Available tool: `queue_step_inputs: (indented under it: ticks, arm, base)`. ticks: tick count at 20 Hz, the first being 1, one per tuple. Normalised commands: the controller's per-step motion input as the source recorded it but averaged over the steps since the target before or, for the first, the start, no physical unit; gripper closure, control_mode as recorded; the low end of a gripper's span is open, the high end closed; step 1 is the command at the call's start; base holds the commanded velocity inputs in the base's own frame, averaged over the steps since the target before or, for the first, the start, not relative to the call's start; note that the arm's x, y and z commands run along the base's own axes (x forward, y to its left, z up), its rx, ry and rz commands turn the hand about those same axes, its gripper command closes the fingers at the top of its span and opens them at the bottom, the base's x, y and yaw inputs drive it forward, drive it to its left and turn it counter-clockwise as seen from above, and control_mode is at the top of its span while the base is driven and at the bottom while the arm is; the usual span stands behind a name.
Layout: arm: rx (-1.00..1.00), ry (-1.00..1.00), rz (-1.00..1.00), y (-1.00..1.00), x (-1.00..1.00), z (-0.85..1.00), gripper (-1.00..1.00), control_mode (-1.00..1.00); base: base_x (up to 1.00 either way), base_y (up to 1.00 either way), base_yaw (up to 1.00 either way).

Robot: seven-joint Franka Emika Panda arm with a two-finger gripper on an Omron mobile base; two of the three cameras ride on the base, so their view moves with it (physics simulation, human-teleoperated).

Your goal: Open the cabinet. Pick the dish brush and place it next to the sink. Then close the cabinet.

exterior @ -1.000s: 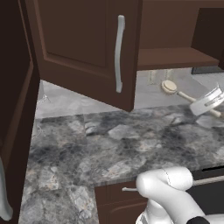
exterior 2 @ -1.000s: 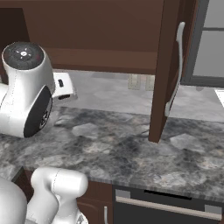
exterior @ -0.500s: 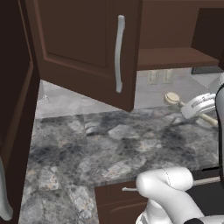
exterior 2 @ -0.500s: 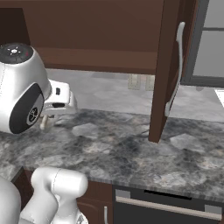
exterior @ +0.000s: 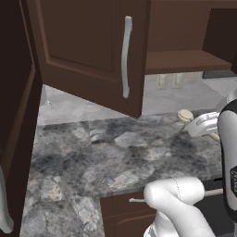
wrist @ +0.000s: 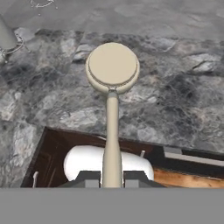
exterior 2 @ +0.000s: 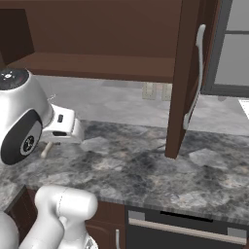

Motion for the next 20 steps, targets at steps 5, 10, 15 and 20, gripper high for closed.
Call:
queue_step_inputs:
  ticks: [5,10,15,20]
  arm:
    - [0.0,0.0,-0.06,-0.09,-0.06,-0.02,1.0,-1.0]
    - [0.0,0.03,0.0,-0.08,0.0,-0.03,1.0,-1.0]
    - [0.0,0.02,0.0,-0.02,0.0,0.0,1.0,-1.0]
    - [-0.1,0.0,0.0,0.26,-0.13,-0.06,1.0,-1.0]
  base:
    - [0.0,0.0,0.0]
    - [0.0,0.0,0.0]
    - [0.0,0.0,0.0]
    - [0.0,0.0,0.0]
